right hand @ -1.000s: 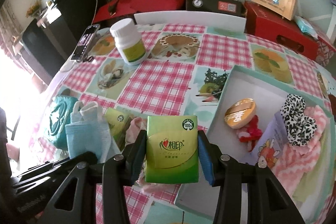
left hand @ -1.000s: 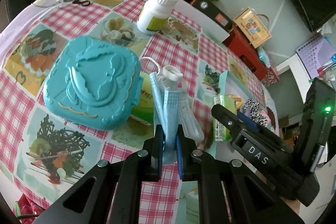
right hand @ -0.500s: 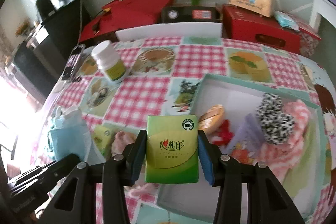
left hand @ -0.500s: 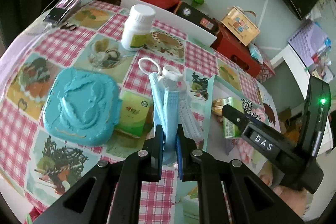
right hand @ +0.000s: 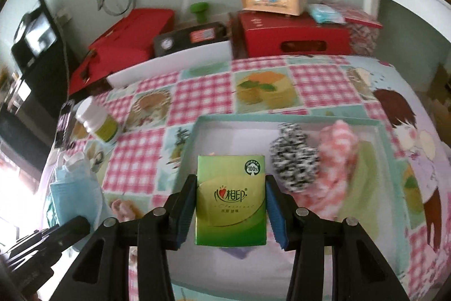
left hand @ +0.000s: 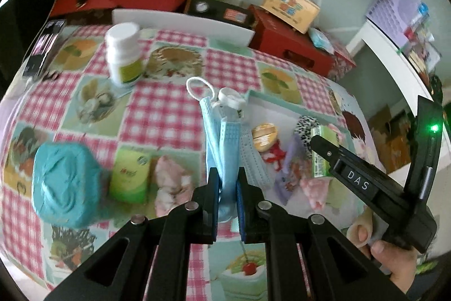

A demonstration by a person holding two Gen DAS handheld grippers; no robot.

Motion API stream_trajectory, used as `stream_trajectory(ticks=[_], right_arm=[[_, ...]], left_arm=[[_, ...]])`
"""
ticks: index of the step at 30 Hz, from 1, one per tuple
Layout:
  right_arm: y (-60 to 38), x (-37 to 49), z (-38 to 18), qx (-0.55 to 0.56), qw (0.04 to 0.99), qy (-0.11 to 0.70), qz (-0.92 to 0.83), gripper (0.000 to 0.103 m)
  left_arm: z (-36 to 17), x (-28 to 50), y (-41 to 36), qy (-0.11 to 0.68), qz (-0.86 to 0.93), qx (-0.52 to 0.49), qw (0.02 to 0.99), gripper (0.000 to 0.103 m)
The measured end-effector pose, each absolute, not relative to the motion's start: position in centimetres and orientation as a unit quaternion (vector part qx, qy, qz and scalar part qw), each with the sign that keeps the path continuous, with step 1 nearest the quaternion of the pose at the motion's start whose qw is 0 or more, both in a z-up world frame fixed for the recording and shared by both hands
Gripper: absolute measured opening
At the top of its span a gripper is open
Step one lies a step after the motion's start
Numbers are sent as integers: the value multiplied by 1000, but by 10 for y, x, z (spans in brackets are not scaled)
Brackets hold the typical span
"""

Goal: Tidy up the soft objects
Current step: 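Carry the masks to the tray with the left gripper while the right carries the tissue packet there, then lower the masks into the tray and open the left gripper while the right releases the packet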

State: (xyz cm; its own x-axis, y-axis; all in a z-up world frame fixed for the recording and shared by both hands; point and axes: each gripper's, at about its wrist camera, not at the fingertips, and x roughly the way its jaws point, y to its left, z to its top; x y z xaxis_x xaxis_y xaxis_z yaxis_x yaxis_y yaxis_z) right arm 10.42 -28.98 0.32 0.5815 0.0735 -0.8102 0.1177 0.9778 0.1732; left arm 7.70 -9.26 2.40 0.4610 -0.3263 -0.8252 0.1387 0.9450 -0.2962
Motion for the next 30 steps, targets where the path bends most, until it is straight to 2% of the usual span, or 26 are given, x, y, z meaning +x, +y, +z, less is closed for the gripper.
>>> stream_trajectory(ticks=[16, 30], right_arm=[[-403, 67, 18, 158, 866, 432, -196, 50], [-416, 72, -9, 183, 839, 477, -187, 50]], left_arm=[[11, 83, -167, 530, -219, -33, 818, 11], [-38, 77, -178, 587, -217, -18, 780, 11]])
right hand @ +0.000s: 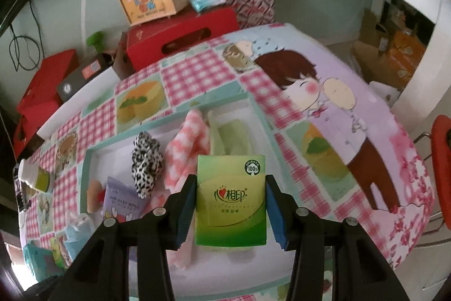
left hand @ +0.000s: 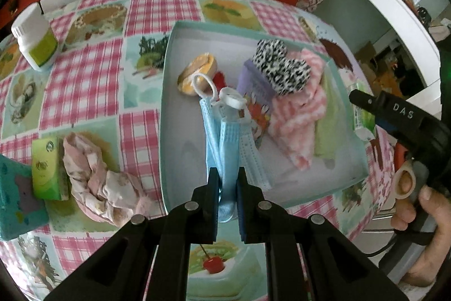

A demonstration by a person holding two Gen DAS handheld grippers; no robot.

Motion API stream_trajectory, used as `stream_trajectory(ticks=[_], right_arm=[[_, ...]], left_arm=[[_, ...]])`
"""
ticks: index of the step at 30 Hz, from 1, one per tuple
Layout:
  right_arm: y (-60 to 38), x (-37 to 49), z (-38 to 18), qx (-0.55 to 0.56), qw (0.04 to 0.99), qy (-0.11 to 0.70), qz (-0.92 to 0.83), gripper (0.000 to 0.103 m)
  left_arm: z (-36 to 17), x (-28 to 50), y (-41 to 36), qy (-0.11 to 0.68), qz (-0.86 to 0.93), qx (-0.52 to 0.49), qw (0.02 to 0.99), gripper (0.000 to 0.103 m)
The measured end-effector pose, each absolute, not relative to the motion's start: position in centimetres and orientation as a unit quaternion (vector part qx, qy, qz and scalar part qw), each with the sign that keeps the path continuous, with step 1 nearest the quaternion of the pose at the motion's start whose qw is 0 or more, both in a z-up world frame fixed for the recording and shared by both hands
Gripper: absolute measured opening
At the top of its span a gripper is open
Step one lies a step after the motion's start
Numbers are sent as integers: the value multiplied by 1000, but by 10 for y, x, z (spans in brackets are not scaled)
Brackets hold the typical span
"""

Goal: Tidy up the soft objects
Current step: 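Lower the masks into the tray and open the left gripper while the right releases the packet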

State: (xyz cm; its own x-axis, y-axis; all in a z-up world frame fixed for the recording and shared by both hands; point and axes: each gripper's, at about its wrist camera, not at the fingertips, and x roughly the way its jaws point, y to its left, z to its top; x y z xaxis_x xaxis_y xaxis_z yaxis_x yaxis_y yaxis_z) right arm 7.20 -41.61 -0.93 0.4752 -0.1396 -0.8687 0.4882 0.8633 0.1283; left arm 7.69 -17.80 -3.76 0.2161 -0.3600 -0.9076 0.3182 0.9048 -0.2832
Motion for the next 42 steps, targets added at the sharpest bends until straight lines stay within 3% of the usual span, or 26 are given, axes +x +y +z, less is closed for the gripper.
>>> stream_trajectory(ticks=[23, 32, 36, 42], right_arm=[[-408, 80, -35, 169, 814, 521, -193, 51], [-399, 81, -25, 148, 822, 514, -196, 51], [-394, 82, -20, 139, 828, 509, -192, 51], [-388, 84, -19, 131, 830, 508, -189, 51]], left_arm=[[-66, 91, -173, 604, -202, -34, 770, 13], [-49, 84, -171, 595, -216, -37, 773, 27], [-43, 83, -170, 589, -217, -38, 777, 46], [-33, 82, -163, 577, -212, -41, 788, 53]])
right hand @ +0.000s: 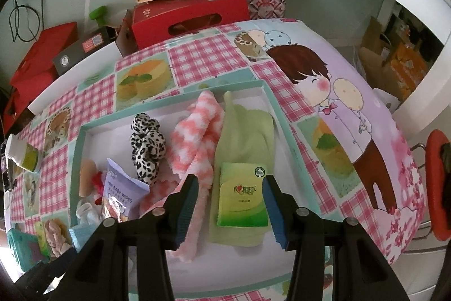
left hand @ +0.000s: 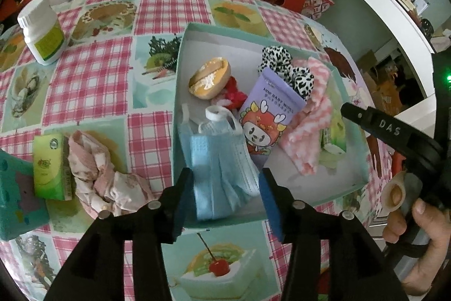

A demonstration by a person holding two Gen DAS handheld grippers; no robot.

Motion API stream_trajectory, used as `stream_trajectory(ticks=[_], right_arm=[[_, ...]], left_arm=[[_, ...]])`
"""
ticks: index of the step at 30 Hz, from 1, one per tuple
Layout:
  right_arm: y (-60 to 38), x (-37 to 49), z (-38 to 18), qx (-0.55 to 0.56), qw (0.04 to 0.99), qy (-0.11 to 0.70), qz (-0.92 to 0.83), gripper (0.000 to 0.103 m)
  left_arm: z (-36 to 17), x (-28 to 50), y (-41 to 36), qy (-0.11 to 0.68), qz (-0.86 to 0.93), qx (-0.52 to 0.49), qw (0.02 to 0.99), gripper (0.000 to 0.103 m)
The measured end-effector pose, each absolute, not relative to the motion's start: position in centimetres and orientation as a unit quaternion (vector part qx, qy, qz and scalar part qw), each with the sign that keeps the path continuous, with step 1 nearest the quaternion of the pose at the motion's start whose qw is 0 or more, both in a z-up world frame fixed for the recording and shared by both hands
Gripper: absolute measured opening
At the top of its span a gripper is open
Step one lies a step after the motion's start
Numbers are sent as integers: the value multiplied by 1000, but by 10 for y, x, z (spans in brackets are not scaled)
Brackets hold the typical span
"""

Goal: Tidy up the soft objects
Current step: 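Lower the masks into the tray and open the left gripper while the right releases the packet, then withdraw both grippers from the tray toward the remaining items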

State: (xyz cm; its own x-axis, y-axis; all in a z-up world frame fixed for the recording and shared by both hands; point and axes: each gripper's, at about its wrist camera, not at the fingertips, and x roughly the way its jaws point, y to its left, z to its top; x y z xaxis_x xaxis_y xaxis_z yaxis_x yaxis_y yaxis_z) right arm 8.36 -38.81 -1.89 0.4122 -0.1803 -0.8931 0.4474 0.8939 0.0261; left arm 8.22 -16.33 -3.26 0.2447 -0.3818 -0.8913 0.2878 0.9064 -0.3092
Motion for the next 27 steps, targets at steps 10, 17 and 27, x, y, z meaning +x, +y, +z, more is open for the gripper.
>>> stream_trajectory(ticks=[10, 17, 27], right_arm=[[-371, 89, -20, 106, 832, 516, -173, 64], [-361, 92, -21, 85, 832, 521, -168, 79], [-360, 94, -24, 69, 826, 527, -186, 103]], left_arm=[[-26, 87, -153, 561, -178, -27, 808, 71], [-26, 90, -150, 543, -157, -11, 825, 86], [-29, 93, -144, 530, -141, -12, 836, 102]])
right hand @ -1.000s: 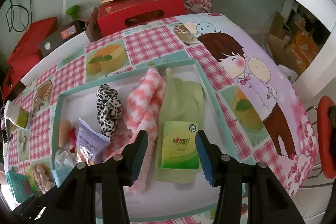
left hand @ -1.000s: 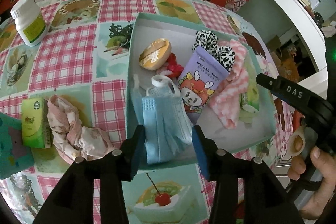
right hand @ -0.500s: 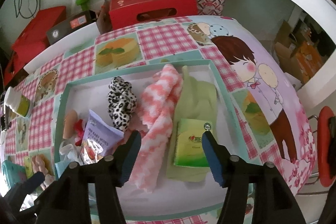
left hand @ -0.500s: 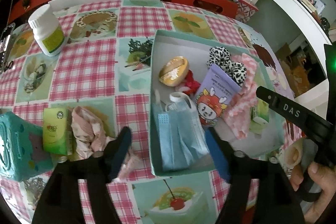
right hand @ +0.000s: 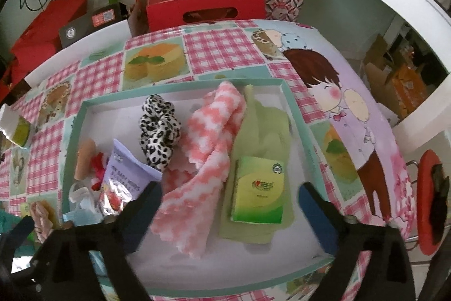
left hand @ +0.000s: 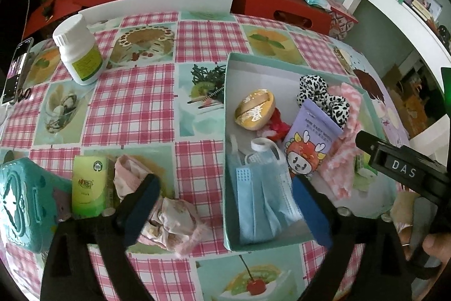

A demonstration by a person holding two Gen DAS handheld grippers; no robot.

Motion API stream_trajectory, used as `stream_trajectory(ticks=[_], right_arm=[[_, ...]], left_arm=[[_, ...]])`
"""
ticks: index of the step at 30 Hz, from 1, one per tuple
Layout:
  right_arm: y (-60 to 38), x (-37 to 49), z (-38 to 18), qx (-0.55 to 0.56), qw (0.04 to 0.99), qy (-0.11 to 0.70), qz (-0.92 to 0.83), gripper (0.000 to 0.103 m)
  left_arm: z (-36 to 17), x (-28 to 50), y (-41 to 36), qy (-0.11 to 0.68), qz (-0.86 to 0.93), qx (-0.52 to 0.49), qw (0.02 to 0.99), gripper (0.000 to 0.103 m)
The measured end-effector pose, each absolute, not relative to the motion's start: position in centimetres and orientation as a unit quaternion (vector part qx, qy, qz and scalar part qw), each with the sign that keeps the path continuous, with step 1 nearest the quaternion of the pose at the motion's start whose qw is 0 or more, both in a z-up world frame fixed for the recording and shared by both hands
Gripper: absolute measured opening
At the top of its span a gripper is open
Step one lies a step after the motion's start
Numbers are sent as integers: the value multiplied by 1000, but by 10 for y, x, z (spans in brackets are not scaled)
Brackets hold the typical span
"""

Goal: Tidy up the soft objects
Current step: 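Withdraw both grippers from the tray toward the remaining items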

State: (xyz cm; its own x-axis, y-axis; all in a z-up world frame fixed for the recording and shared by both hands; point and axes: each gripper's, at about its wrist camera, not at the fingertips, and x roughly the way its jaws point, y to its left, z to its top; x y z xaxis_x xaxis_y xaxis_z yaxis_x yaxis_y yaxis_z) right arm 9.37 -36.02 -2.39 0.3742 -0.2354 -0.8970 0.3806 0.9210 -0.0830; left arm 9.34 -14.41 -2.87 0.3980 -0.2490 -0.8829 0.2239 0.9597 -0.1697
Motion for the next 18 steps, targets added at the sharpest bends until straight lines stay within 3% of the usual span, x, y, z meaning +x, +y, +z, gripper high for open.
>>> stream_trajectory(ticks=[18], right_arm=[[-355, 94, -27, 64, 827, 530, -175, 103]], left_arm=[[-23, 96, -139, 513, -135, -15, 848, 103]])
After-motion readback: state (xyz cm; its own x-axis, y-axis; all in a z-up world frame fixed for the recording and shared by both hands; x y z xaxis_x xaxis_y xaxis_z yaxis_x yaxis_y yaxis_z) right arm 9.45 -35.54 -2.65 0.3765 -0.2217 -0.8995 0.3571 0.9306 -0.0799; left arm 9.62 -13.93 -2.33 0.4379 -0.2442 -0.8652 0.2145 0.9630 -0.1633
